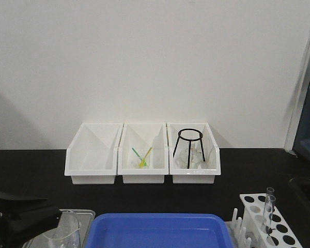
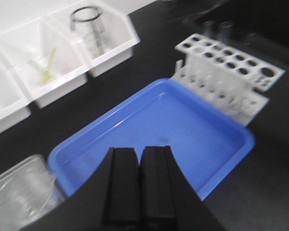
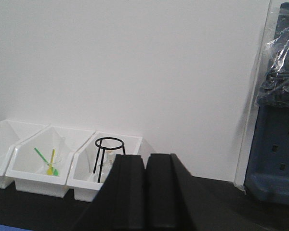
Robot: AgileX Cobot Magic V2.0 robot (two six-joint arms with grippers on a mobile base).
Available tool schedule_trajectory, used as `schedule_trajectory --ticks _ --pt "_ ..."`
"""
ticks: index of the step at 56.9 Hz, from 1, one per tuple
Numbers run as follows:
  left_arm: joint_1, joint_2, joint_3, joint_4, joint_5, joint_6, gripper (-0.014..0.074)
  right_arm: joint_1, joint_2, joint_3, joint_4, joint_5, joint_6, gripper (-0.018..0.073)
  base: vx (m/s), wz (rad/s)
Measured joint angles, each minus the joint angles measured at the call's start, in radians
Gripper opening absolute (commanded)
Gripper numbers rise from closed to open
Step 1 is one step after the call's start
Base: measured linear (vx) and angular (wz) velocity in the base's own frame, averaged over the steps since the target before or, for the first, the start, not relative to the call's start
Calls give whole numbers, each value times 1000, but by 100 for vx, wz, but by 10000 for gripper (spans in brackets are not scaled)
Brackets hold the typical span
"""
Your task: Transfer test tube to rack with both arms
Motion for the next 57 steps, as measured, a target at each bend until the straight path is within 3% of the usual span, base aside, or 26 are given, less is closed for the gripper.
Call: schedule_trajectory --ticks 9,42,49,57 --pt "0 0 0 -95 -68 80 -7 0 -5 0 -117 -6 96 -11 0 0" --pt "0 0 0 -105 -73 91 -7 0 -5 0 -147 -9 102 -11 0 0" --pt "11 -8 3 -39 -83 118 -7 0 -5 0 -147 -9 102 -11 0 0" --pt "117 -102 117 52 -146 122 -7 0 -5 0 -147 -9 102 -11 0 0"
